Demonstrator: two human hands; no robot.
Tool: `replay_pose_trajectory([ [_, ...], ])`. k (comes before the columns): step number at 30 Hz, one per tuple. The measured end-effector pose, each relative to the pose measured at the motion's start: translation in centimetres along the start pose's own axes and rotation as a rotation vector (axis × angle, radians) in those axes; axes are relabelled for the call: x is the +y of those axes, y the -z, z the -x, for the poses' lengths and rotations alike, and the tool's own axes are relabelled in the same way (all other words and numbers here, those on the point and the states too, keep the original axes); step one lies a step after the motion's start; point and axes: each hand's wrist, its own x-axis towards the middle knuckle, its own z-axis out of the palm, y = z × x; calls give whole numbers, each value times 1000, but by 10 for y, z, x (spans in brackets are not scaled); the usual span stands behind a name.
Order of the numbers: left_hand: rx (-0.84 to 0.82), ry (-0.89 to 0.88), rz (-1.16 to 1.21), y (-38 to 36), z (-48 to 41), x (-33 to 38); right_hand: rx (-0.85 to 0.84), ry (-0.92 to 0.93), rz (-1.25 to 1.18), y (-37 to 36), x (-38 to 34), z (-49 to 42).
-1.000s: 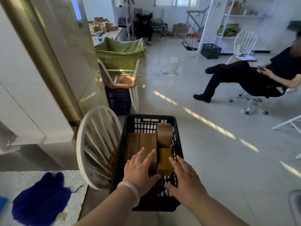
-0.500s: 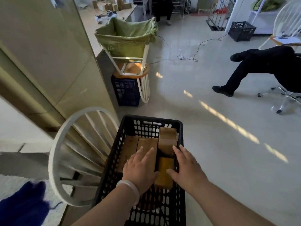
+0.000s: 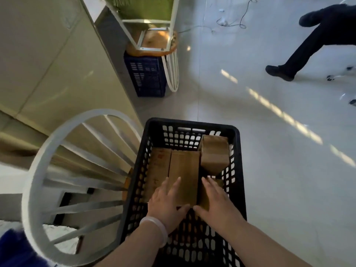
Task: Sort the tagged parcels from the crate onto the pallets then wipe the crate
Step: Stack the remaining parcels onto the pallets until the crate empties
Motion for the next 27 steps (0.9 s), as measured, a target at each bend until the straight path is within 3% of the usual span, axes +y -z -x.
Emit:
replay_pose_trajectory([
  [13, -135, 68, 263, -28, -54, -25, -36, -223, -276, -52, -2, -79],
  [22, -81, 92, 441, -31, -64, -25, 14, -388, -450, -63, 4, -92],
  [27, -98, 108, 407, -32, -72, -19, 17, -395, -574, -65, 9, -99],
])
